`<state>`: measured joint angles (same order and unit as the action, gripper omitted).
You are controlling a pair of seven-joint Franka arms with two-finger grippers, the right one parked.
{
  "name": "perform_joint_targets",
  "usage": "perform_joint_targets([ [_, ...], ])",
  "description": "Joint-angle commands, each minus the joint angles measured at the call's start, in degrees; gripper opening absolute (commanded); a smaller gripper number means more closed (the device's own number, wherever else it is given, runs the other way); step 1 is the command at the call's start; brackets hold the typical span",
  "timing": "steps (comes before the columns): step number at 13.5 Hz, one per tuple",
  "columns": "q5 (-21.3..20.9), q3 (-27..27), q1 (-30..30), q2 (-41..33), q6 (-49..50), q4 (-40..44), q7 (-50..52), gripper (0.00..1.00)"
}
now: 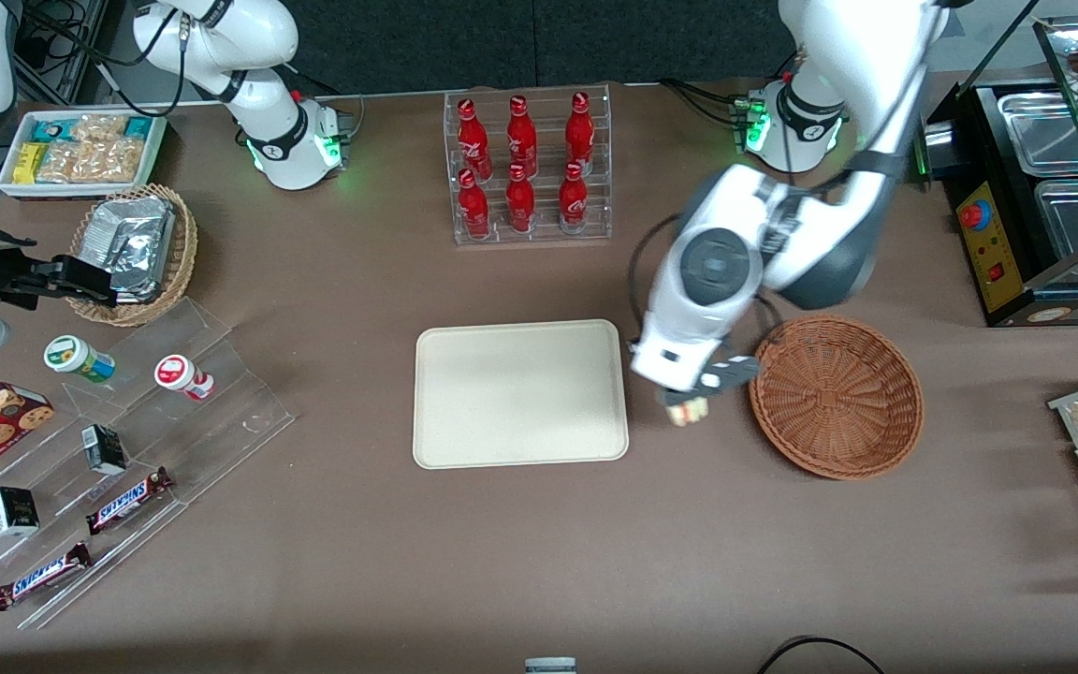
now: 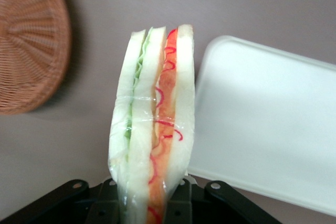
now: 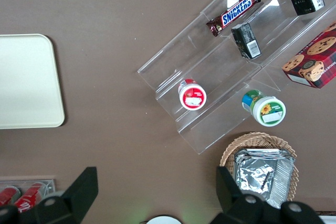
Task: Place sandwich from basket to tray
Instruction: 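Carry the sandwich with the left gripper over the cream tray and lower it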
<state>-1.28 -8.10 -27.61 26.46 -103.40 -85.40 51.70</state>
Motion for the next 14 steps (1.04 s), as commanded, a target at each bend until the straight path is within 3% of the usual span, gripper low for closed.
perform_joint_targets([
  [1, 0.23, 0.81, -4.46, 7.18, 0.48, 9.69, 0.24, 0.08],
  [8, 0.49, 0.46, -11.67, 15.63, -12.52, 12.01, -0.55, 0.09],
  [14, 0.4, 0.37, -13.52, 20.9, -15.86, 13.32, -6.7, 0.09],
])
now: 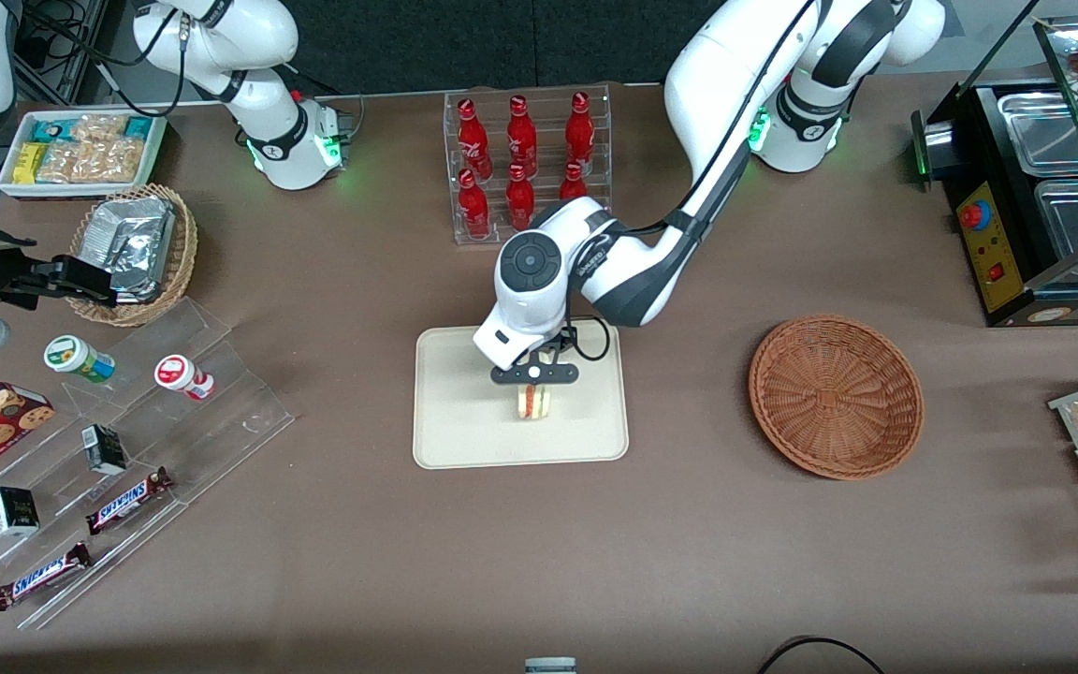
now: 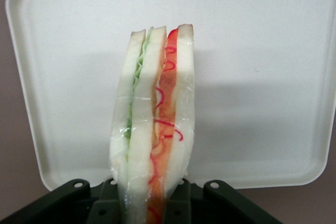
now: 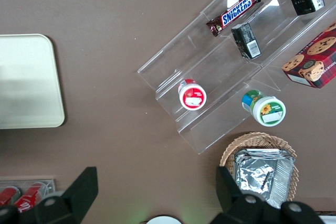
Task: Place sandwich from basket to tray
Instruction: 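Carry the sandwich with the left gripper over the cream tray and lower it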
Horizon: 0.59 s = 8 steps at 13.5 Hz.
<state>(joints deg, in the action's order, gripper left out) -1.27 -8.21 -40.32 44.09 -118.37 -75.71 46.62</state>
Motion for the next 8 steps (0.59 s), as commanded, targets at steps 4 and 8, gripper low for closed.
perform_joint_targets([
  [4, 0.22, 0.56, -0.9, 7.05, -4.4, 5.3, 0.22, 0.09],
  [8, 0.22, 0.56, -0.99, 8.12, -5.03, 5.39, 0.4, 0.23],
])
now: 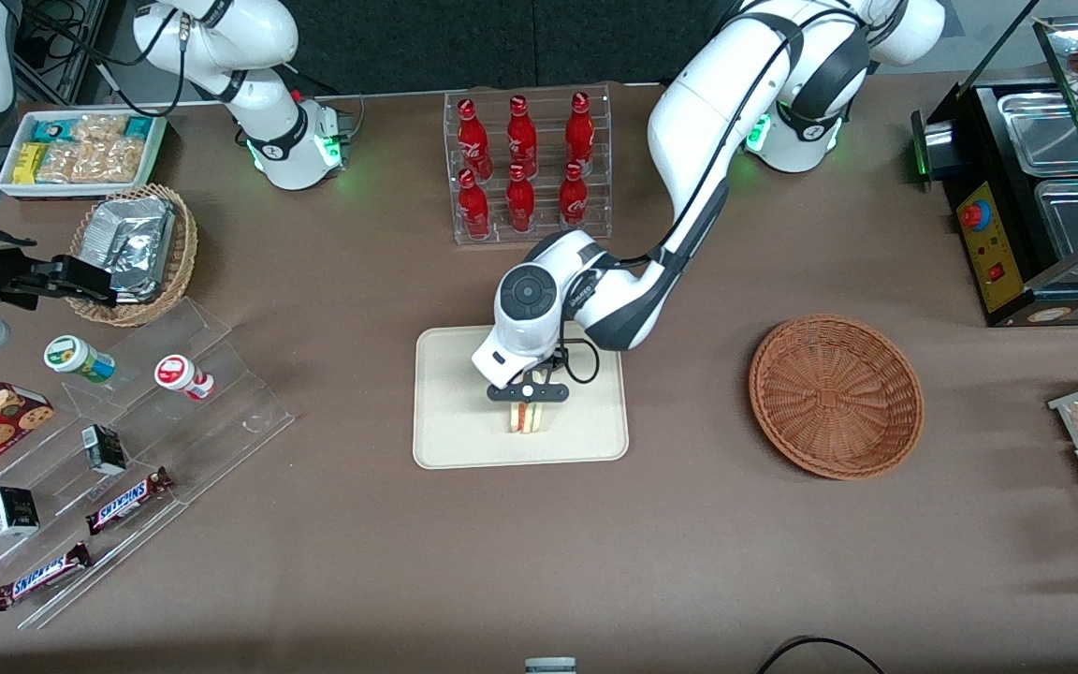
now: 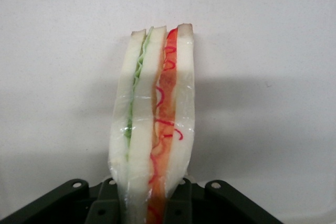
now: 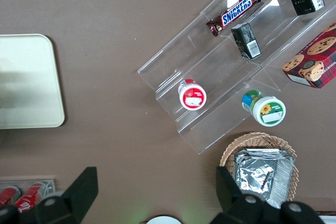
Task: Place sandwich from basket to tray
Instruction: 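Open the left gripper to release the sandwich on the tray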
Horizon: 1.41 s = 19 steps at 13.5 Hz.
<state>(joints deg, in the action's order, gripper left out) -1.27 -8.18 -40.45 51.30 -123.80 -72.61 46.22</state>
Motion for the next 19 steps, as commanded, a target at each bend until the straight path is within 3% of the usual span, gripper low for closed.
perform_joint_targets([
  [1, 0.31, 0.53, -0.86, 0.91, 0.4, 2.39, 0.89, 0.52],
  [2, 0.48, 0.53, -0.77, 0.82, 0.4, 2.48, 1.07, 1.0],
  [7, 0.48, 0.88, 0.54, -4.18, 4.96, 2.31, 0.98, 1.0],
  [12, 0.48, 0.88, 8.0, -12.61, 6.55, -6.47, -0.25, 1.0],
  [19, 0.92, 0.53, 21.09, -30.97, 5.67, -30.45, -19.73, 1.0],
])
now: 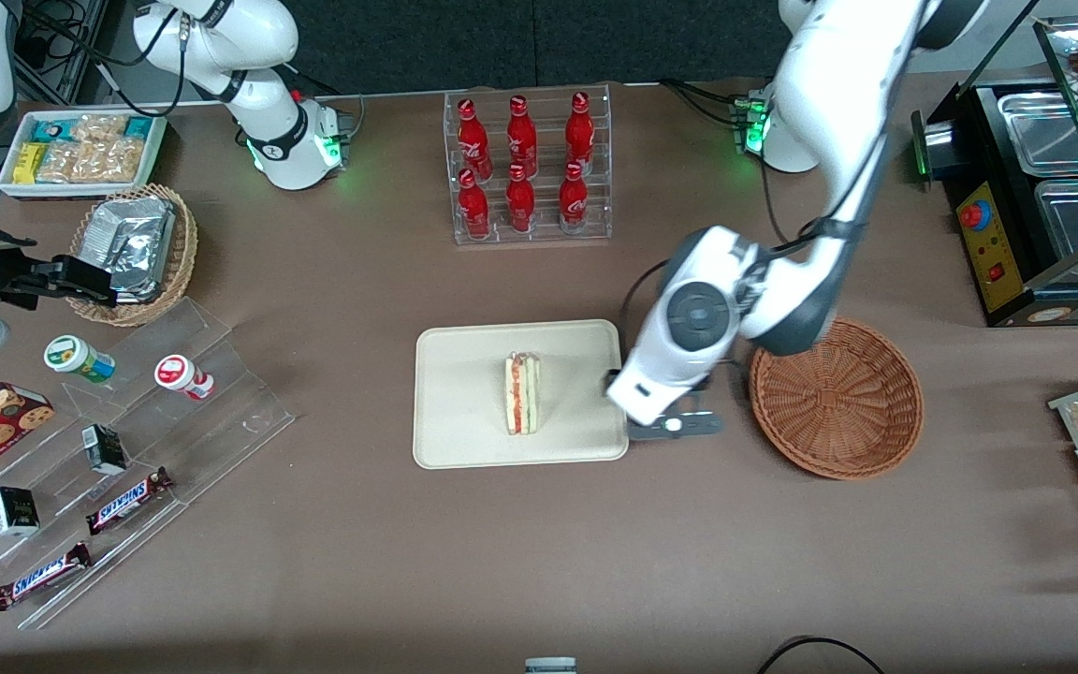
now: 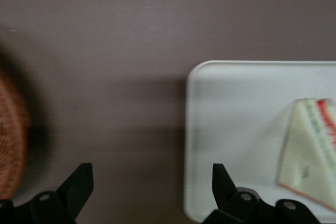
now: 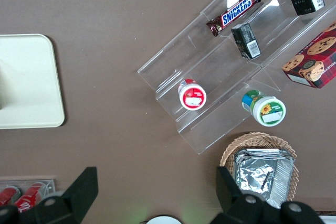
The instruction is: Place sandwich from basket to tray
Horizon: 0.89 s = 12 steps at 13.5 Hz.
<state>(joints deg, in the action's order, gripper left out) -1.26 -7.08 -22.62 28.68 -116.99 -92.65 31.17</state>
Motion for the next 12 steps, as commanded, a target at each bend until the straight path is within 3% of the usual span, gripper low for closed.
perform_joint_targets([
  [1, 2.04, -0.48, 4.85, -10.55, -1.31, -12.62, -7.85, 1.0],
  [7, 2.93, -0.39, 17.07, -19.26, 0.71, -20.45, -25.7, 1.0],
  [12, 2.76, -0.04, 21.22, -28.84, 3.42, -23.89, -27.22, 0.99],
])
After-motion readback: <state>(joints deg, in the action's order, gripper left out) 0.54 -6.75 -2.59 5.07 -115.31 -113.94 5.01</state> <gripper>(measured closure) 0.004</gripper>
